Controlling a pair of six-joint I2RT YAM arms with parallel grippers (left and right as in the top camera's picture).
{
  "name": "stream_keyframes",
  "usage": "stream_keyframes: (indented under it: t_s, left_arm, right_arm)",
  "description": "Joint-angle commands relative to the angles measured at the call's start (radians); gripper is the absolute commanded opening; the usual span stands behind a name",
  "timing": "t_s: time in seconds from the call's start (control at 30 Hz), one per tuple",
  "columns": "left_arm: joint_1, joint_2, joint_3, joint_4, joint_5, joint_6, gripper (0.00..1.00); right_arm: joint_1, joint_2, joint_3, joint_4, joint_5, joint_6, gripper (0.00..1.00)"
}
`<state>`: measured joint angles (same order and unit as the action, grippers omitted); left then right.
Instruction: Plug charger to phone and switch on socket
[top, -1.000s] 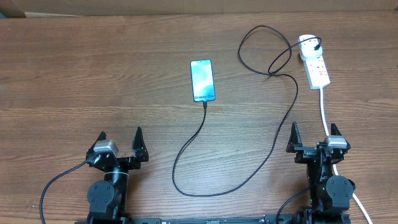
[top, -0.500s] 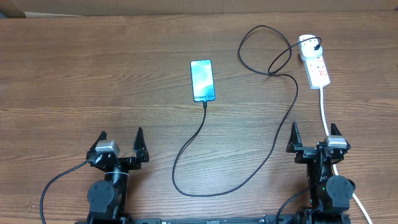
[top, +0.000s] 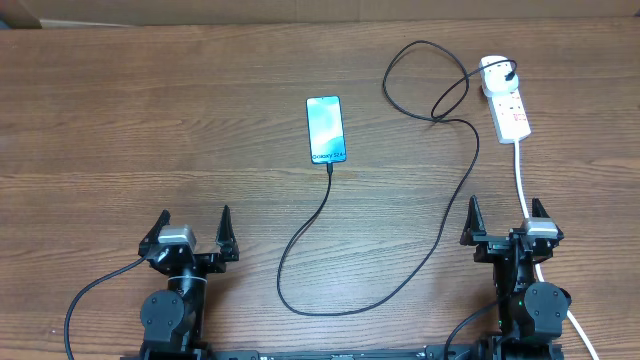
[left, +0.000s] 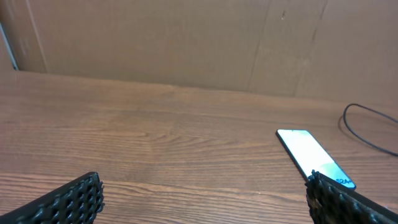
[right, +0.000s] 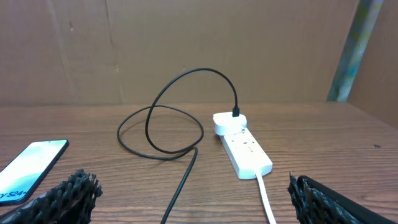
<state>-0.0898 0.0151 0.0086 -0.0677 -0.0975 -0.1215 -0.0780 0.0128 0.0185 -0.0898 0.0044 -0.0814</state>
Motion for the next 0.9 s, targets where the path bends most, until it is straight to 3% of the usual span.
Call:
stream_keyframes:
  t_s: [0.0, 0.47, 0.87]
  left_arm:
    - [0.006, -0.013, -0.004, 0.005, 0.012, 0.069, 1.00]
    - [0.006, -0.013, -0.004, -0.005, 0.005, 0.153, 1.00]
    - [0.045, -0.013, -0.004, -0.007, 0.028, 0.149, 1.00]
  right_arm:
    - [-0.002, -0.010, -0.011, 0.005, 0.002, 0.006, 1.00]
    - [-0.002, -0.010, -0.011, 0.005, 0.002, 0.006, 1.00]
    - [-0.002, -0.010, -0.011, 0.005, 0.002, 0.006, 1.00]
